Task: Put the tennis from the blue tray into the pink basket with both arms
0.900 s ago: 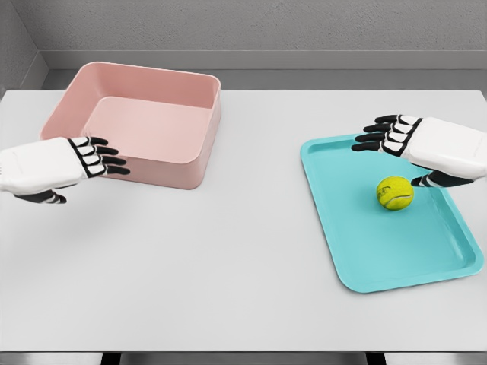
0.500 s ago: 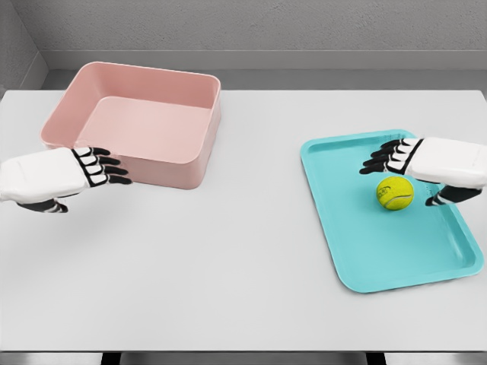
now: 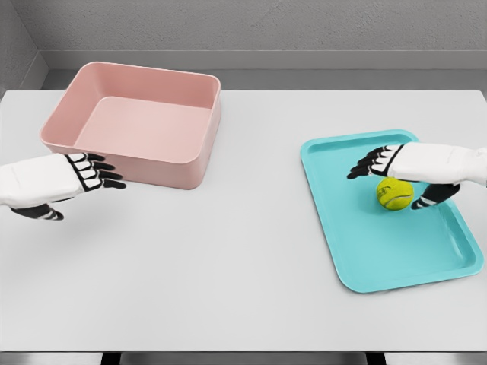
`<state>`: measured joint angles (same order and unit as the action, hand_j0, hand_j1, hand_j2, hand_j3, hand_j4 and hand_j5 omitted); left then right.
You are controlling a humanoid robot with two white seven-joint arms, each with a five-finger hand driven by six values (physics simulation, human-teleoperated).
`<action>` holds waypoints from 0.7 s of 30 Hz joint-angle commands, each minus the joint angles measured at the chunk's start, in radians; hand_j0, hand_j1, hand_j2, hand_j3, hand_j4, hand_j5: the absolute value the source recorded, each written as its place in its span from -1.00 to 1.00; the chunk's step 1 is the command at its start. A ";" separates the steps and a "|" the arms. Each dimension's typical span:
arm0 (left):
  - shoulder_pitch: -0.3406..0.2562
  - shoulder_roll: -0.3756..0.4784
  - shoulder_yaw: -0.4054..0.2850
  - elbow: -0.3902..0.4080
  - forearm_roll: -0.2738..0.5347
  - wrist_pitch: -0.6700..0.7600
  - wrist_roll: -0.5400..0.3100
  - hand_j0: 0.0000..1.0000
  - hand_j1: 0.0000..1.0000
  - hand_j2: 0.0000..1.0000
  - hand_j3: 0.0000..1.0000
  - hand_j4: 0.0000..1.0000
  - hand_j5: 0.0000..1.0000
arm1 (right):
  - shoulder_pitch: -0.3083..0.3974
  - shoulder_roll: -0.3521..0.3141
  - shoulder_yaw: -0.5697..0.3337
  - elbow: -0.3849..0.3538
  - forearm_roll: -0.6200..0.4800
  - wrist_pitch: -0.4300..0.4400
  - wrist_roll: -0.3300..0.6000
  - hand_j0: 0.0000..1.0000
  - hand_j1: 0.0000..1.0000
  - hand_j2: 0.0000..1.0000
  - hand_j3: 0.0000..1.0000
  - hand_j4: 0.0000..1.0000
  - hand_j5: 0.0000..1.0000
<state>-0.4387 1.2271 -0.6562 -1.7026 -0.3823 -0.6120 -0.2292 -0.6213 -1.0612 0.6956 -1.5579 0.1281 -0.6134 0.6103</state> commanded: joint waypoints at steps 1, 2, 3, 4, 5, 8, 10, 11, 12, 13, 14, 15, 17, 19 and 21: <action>0.000 0.012 -0.011 0.004 0.031 0.001 0.001 1.00 1.00 1.00 1.00 1.00 1.00 | 0.000 0.038 0.004 0.059 0.025 0.002 0.001 1.00 1.00 1.00 1.00 1.00 1.00; 0.000 0.014 -0.013 0.004 0.034 0.001 0.001 1.00 1.00 1.00 1.00 1.00 1.00 | 0.000 0.040 0.021 0.073 0.030 0.002 0.001 1.00 1.00 1.00 1.00 1.00 1.00; 0.000 0.019 -0.011 0.004 0.037 0.001 0.001 1.00 1.00 1.00 1.00 1.00 1.00 | 0.000 0.043 0.027 0.087 0.030 0.002 0.001 1.00 1.00 1.00 1.00 1.00 1.00; 0.000 0.020 -0.013 0.012 0.040 0.001 0.002 1.00 1.00 1.00 1.00 1.00 1.00 | 0.000 0.050 0.028 0.101 0.031 0.002 0.001 1.00 1.00 1.00 1.00 1.00 1.00; 0.000 0.022 -0.013 0.014 0.039 0.001 0.002 1.00 1.00 1.00 1.00 1.00 1.00 | 0.000 0.053 0.038 0.108 0.031 0.002 0.001 1.00 1.00 1.00 1.00 1.00 1.00; -0.002 0.034 -0.013 0.014 0.046 0.001 0.007 1.00 1.00 1.00 1.00 1.00 1.00 | 0.000 0.066 0.038 0.136 0.047 0.002 0.001 1.00 1.00 1.00 1.00 1.00 1.00; 0.000 0.061 -0.040 0.014 0.129 0.001 0.008 1.00 1.00 1.00 1.00 1.00 1.00 | 0.000 0.083 0.039 0.168 0.054 0.002 0.001 1.00 1.00 1.00 1.00 1.00 1.00; 0.000 0.063 -0.049 0.014 0.148 0.001 0.008 1.00 1.00 1.00 1.00 1.00 1.00 | 0.000 0.084 0.039 0.176 0.059 0.002 0.001 1.00 1.00 1.00 1.00 1.00 1.00; 0.000 0.063 -0.051 0.014 0.149 0.001 0.008 1.00 1.00 1.00 1.00 1.00 1.00 | 0.000 0.084 0.039 0.182 0.059 0.002 0.001 1.00 1.00 1.00 1.00 1.00 1.00; 0.000 0.063 -0.051 0.014 0.166 0.001 0.008 1.00 1.00 1.00 1.00 1.00 1.00 | 0.000 0.090 0.039 0.196 0.061 0.002 0.001 1.00 1.00 1.00 1.00 1.00 1.00; 0.000 0.063 -0.056 0.014 0.168 0.001 0.008 1.00 1.00 1.00 1.00 1.00 1.00 | 0.000 0.099 0.039 0.206 0.064 0.002 0.001 1.00 1.00 1.00 1.00 1.00 1.00; 0.000 0.063 -0.057 0.014 0.166 0.001 0.007 1.00 1.00 1.00 1.00 1.00 1.00 | 0.000 0.106 0.038 0.213 0.068 0.002 0.001 1.00 1.00 1.00 1.00 1.00 1.00; 0.000 0.063 -0.057 0.017 0.161 0.001 0.007 1.00 1.00 1.00 1.00 1.00 1.00 | -0.002 0.112 0.039 0.232 0.074 0.002 0.001 1.00 1.00 1.00 1.00 1.00 1.00; 0.000 0.063 -0.057 0.017 0.158 0.001 0.007 1.00 1.00 1.00 1.00 1.00 1.00 | -0.006 0.113 0.038 0.252 0.076 0.002 0.001 1.00 1.00 1.00 1.00 1.00 1.00; 0.000 0.063 -0.057 0.017 0.157 0.001 0.005 1.00 1.00 1.00 1.00 1.00 1.00 | -0.008 0.124 0.038 0.266 0.076 0.002 0.001 1.00 1.00 1.00 1.00 1.00 1.00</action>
<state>-0.4387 1.2880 -0.7129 -1.6866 -0.2320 -0.6120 -0.2237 -0.6289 -0.9452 0.7341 -1.3082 0.2079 -0.6133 0.6112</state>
